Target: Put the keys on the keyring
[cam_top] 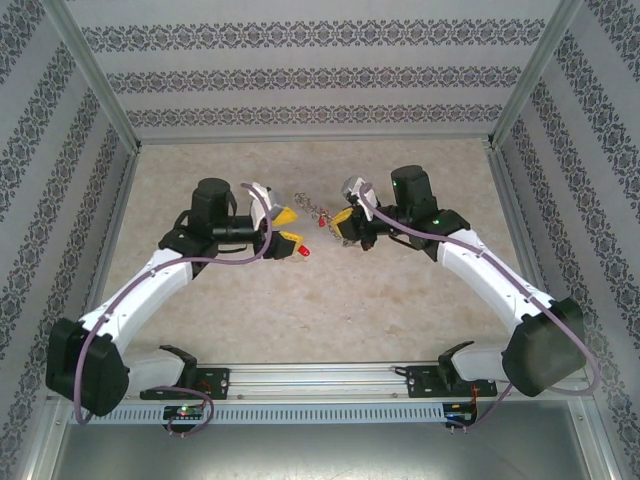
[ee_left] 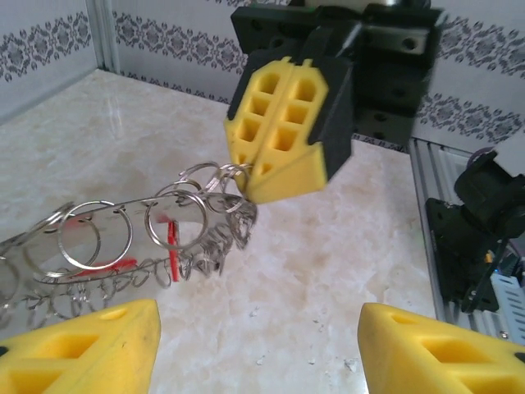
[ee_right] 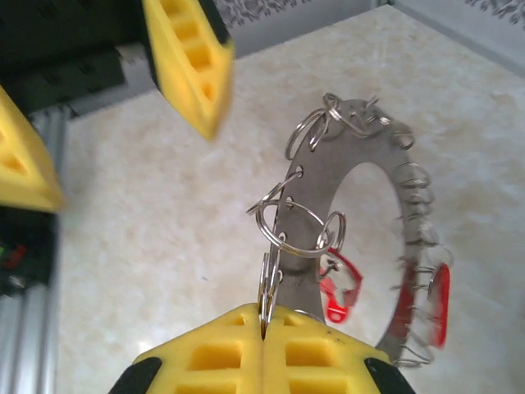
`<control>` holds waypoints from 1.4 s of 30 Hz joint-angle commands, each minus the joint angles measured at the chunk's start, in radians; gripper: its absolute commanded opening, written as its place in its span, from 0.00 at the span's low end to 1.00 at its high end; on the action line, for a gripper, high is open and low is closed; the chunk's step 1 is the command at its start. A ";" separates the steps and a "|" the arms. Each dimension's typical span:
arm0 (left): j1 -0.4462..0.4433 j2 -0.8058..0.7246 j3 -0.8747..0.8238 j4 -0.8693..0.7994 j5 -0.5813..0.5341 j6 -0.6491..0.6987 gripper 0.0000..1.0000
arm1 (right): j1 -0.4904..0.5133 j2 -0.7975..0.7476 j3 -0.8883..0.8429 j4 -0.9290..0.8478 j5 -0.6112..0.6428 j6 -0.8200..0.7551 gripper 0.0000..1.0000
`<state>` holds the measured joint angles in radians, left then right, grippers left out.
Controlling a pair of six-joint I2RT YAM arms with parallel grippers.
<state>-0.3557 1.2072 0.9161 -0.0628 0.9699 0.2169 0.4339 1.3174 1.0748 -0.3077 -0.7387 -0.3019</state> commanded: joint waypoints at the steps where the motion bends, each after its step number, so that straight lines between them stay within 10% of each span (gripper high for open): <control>1: 0.018 -0.038 0.024 -0.099 0.112 0.021 0.63 | 0.005 -0.011 0.075 -0.209 0.140 -0.272 0.00; 7: 0.021 -0.082 0.104 -0.025 -0.072 0.027 0.64 | 0.065 -0.005 0.124 -0.371 0.345 -0.574 0.00; 12: 0.021 0.051 0.220 -0.147 -0.020 0.185 0.65 | 0.128 -0.020 0.116 -0.392 0.498 -0.748 0.00; 29: -0.077 0.175 0.021 0.063 0.085 0.226 0.58 | 0.180 -0.105 -0.106 0.019 0.349 -0.859 0.00; 42: -0.142 0.206 -0.031 0.144 -0.044 0.229 0.59 | 0.172 -0.024 -0.106 0.183 0.256 -0.730 0.00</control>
<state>-0.4839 1.3994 0.8917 0.0154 0.9623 0.4191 0.6064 1.2850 0.9730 -0.2256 -0.4179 -1.0859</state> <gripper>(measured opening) 0.596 0.065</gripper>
